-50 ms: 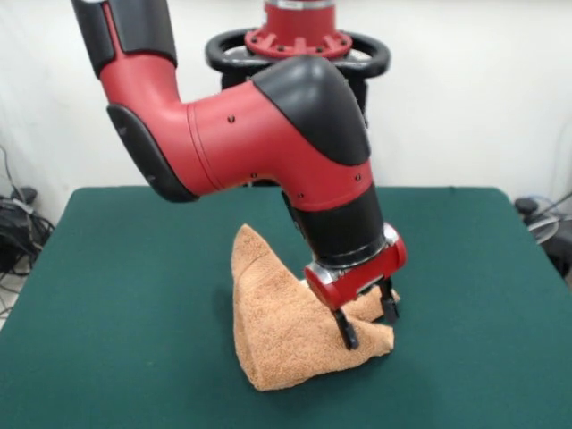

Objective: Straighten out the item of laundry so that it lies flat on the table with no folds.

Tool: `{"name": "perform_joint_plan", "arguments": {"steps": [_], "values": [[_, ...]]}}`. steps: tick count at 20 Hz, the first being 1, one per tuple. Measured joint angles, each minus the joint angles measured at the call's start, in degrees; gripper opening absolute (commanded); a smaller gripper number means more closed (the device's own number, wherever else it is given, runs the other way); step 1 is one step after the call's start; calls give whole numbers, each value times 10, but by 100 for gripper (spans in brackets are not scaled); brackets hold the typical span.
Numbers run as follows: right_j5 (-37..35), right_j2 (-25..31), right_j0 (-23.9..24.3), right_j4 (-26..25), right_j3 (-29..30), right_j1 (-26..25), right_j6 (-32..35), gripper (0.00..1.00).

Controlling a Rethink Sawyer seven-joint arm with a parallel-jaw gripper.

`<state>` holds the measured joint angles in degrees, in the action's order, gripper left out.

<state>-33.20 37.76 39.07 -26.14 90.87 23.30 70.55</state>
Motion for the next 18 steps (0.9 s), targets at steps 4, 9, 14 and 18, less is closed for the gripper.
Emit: {"name": "perform_joint_plan", "arguments": {"steps": [4, 9, 14, 18], "values": [[0, 0, -3, 0, 0, 23, 0, 100], [-2, 0, -11, 0, -6, 45, 0, 100], [-2, 0, -15, 0, -6, 53, 0, 100], [-2, 0, -17, 0, -6, 51, 0, 100]]}}
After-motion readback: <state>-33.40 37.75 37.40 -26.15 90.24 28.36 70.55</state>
